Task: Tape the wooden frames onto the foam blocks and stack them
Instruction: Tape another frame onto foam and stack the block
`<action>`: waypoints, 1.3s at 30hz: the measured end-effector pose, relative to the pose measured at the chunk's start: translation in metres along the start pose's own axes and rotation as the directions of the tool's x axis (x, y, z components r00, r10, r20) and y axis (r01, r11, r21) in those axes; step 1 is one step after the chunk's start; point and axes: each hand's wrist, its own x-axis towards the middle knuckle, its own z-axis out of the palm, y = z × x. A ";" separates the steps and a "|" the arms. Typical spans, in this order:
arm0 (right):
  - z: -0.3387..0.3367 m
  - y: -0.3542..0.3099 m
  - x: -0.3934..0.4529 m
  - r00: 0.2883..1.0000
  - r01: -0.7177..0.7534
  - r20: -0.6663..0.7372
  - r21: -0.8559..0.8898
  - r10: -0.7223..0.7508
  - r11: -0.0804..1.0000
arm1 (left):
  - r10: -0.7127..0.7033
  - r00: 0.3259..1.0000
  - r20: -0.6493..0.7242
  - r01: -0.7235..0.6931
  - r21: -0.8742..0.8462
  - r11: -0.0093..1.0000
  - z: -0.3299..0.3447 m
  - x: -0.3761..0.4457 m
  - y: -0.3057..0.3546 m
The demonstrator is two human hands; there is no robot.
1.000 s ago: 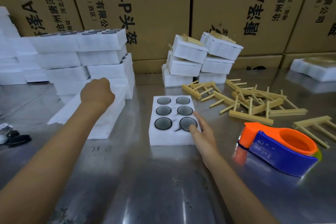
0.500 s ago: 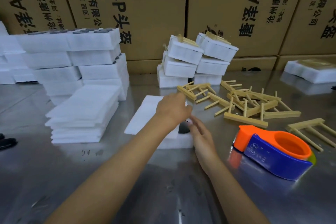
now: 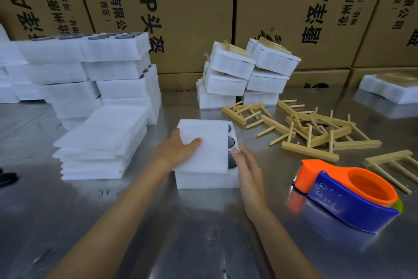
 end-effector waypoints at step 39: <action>-0.048 -0.103 0.086 0.983 -0.184 -0.173 -0.921 0.063 0.343 | 0.098 0.995 0.016 -0.090 -0.267 0.959 0.035 0.000 0.017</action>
